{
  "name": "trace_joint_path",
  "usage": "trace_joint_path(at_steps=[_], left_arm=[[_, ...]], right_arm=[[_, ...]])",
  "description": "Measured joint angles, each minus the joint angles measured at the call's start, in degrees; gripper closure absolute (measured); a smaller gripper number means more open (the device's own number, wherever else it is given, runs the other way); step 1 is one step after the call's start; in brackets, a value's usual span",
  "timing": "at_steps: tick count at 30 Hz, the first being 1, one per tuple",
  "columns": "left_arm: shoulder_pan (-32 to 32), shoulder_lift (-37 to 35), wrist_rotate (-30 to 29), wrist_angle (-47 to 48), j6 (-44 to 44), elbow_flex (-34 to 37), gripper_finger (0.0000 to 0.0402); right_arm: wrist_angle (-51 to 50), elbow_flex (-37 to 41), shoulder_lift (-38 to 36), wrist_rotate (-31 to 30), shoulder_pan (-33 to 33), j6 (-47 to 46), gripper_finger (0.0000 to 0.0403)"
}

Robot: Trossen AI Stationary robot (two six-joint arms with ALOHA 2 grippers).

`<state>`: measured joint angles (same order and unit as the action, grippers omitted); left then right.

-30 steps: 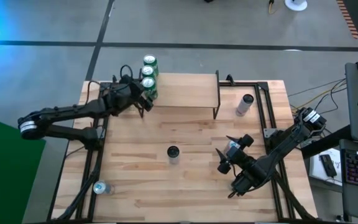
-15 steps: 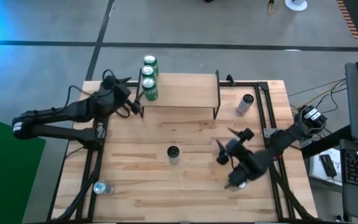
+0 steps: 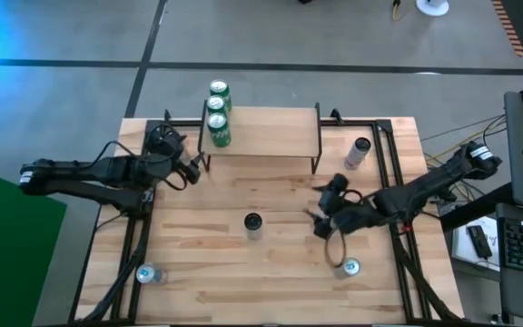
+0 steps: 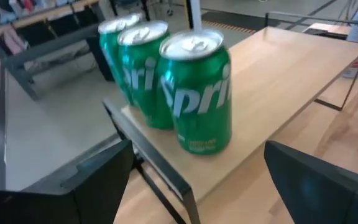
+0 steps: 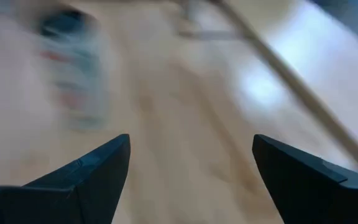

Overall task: Place canned beverage on shelf
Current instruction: Put the top left white soda can on the shelf

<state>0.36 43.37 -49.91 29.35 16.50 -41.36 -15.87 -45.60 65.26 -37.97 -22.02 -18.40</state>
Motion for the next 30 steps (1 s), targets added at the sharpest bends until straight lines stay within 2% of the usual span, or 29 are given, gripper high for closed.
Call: trace_joint_path(at_steps=[3,6,8,10,13,16,20,25,30], left_arm=[[0.0,-0.9,-1.6,0.4,1.9,1.3,0.0063],[0.0,-2.7,-3.8,4.2,4.6,1.8,0.0072],[0.0,-4.0,-7.5,8.7,8.1,1.8,0.0076],[-0.3,-5.4,-10.3,13.1,12.4,1.8,0.0078],[-2.1,-6.6,-11.0,17.1,16.5,1.8,0.0078],[-5.2,-6.6,-9.5,18.3,18.4,2.1,0.0078],[-11.6,-5.9,-5.5,17.6,18.5,3.7,0.0078],[-20.8,-5.7,0.2,14.8,13.2,6.3,0.0078],[-28.0,-6.3,10.5,5.8,4.8,7.8,0.0078]], right_arm=[[6.2,2.0,-3.3,8.5,3.3,6.4,0.0076],[8.5,3.9,-5.2,9.4,6.7,8.7,0.0076],[10.8,5.7,-5.7,10.1,8.8,9.1,0.0076],[13.7,7.2,-5.7,12.6,10.7,9.3,0.0076],[18.7,9.3,-4.9,16.6,13.2,9.5,0.0076],[21.7,10.1,-4.0,18.9,14.9,9.7,0.0076],[23.1,10.2,-2.8,18.9,15.2,10.1,0.0076],[23.5,10.2,-1.6,19.1,15.2,10.3,0.0076],[23.5,10.2,-1.4,19.1,15.2,12.1,0.0076]])
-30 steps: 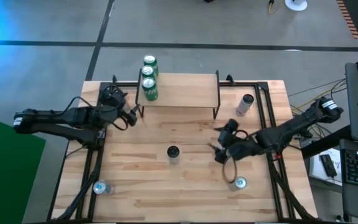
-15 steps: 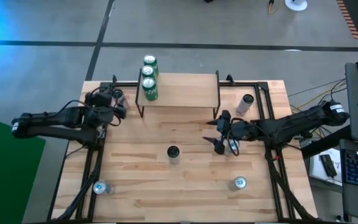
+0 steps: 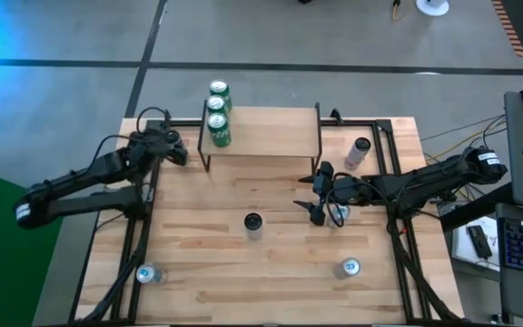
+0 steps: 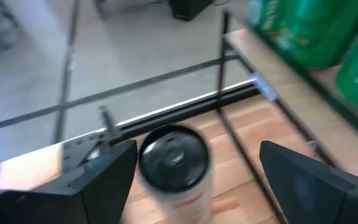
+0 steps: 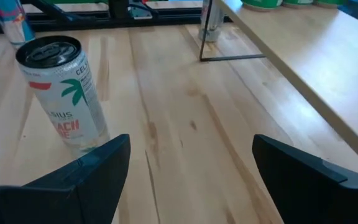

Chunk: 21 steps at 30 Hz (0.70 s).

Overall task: Place canned beverage on shelf
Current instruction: Put the top left white soda can on the shelf

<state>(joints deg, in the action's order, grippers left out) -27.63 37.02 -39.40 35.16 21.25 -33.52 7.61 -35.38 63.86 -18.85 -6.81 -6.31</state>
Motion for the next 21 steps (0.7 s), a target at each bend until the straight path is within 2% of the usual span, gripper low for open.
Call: trace_joint_path(at_steps=[3,5,10,13,16,21], left_arm=[[-4.6,0.3,6.8,-4.4,-3.2,1.3,0.0078],[-7.5,0.9,8.7,-4.5,-3.4,1.8,0.0078],[-10.7,0.5,6.2,-3.4,-3.5,1.9,0.0078],[-10.8,0.4,8.1,-4.4,-4.1,1.9,0.0072],[-10.7,1.3,10.2,-4.6,-4.2,2.2,0.0052],[-11.2,3.8,7.3,-4.2,-3.1,2.3,0.0008]], right_arm=[[0.1,0.0,-0.4,0.0,0.0,0.3,0.0076],[0.1,0.0,-0.5,0.0,0.0,0.3,0.0076],[-2.6,0.0,-0.3,0.0,0.0,-0.3,0.0076],[-2.9,0.0,-0.3,0.0,0.0,-0.3,0.0076],[-2.4,-0.1,-0.4,0.0,0.0,0.1,0.0076],[-2.6,-0.2,-0.4,0.0,0.0,-0.2,0.0077]])
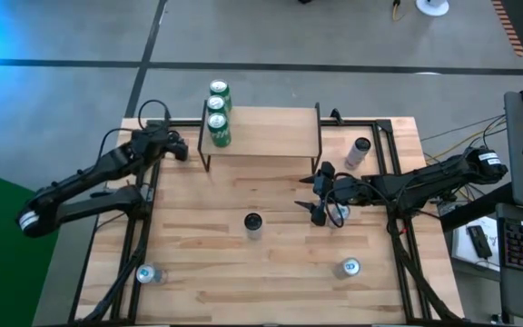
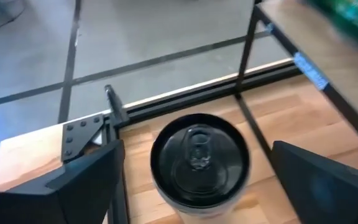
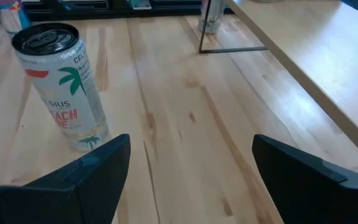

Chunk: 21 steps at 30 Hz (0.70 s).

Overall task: Place canned beverage on shelf
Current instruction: Put the top left white soda can on the shelf

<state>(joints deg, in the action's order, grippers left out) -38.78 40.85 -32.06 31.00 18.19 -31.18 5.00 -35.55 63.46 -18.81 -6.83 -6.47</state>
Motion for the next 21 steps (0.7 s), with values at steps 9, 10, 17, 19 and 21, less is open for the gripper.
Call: trace_joint_path(at_steps=[9,10,17,19,21], left_arm=[[-1.1,6.4,-0.3,-0.7,0.3,0.2,0.0046],[-1.1,7.1,-0.3,-0.9,0.3,0.2,0.0051],[-1.4,8.9,-0.2,-2.1,-0.3,0.2,0.0112],[-1.4,8.3,-0.2,-1.5,-0.1,0.2,0.0134],[-1.4,7.4,-0.2,-0.2,0.4,0.2,0.0150]], right_arm=[[0.0,-0.2,0.0,0.0,0.0,0.3,0.0077],[0.0,-0.3,0.0,0.0,0.0,0.3,0.0076],[-0.1,-0.3,-0.6,-0.1,0.2,3.2,0.0077],[-0.3,-0.3,-1.6,-0.2,0.8,4.4,0.0077],[-0.4,-0.3,-2.7,-0.2,1.7,5.0,0.0078]])
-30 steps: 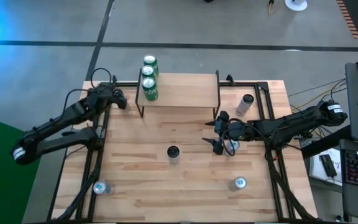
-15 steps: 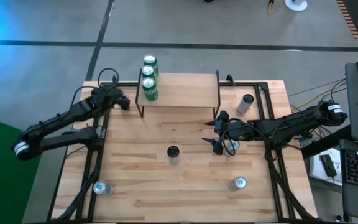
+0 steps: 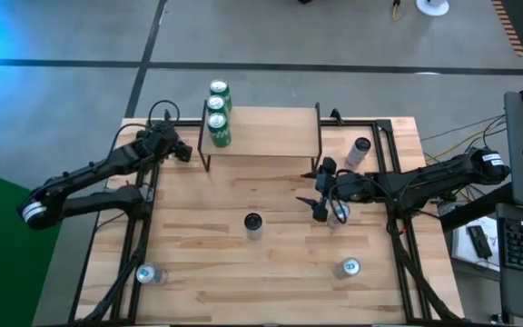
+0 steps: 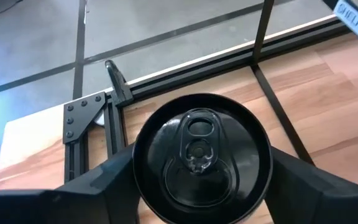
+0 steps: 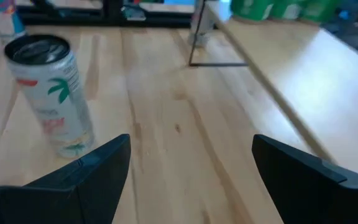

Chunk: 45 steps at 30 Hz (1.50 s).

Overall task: Place canned beverage on shelf
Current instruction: Put the top left white soda can on the shelf

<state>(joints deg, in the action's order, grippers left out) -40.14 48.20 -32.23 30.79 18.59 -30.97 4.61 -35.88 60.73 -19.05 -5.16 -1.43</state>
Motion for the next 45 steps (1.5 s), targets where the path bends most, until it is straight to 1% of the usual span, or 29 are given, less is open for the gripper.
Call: trace_joint_path(at_steps=[3,5,8,13,17,21,25,28,34,42,45], left_arm=[[0.0,-2.3,0.2,3.6,1.0,-0.4,0.0151],[0.0,-4.0,0.1,7.8,2.5,-2.2,0.0150],[0.3,-6.2,0.2,13.0,4.5,-6.5,0.0138],[1.2,-7.0,1.7,21.5,6.7,-16.4,0.0138],[2.4,-5.1,1.7,27.9,7.6,-25.7,0.0143],[4.0,-2.7,1.7,29.9,7.4,-35.2,0.0141],[4.6,0.5,1.3,29.8,5.0,-44.4,0.0140],[4.7,3.9,1.2,29.6,3.2,-49.6,0.0140],[4.7,13.0,1.5,29.3,-0.5,-57.4,0.0139],[4.6,25.5,1.1,27.8,-5.8,-76.1,0.0139],[4.7,29.7,1.4,27.8,-7.0,-81.0,0.0139]], right_arm=[[-1.5,0.0,-2.1,0.0,1.2,0.4,0.0078],[-3.3,0.0,-3.5,0.0,1.9,1.0,0.0078],[-4.9,0.0,-5.1,0.0,2.9,1.5,0.0077],[-4.8,0.0,-6.0,0.0,4.2,3.3,0.0077],[-4.8,0.0,-6.0,0.1,4.7,4.0,0.0077],[-4.8,0.0,-6.0,0.2,4.7,4.3,0.0077],[-4.9,0.0,-5.9,0.2,4.7,4.1,0.0077],[-5.4,0.0,-5.9,0.2,4.7,3.7,0.0077],[-7.1,0.0,-5.9,0.2,4.7,2.0,0.0077],[-7.4,0.4,-5.9,0.0,4.8,2.4,0.0077],[-7.4,0.4,-5.9,0.0,5.1,2.5,0.0077]])
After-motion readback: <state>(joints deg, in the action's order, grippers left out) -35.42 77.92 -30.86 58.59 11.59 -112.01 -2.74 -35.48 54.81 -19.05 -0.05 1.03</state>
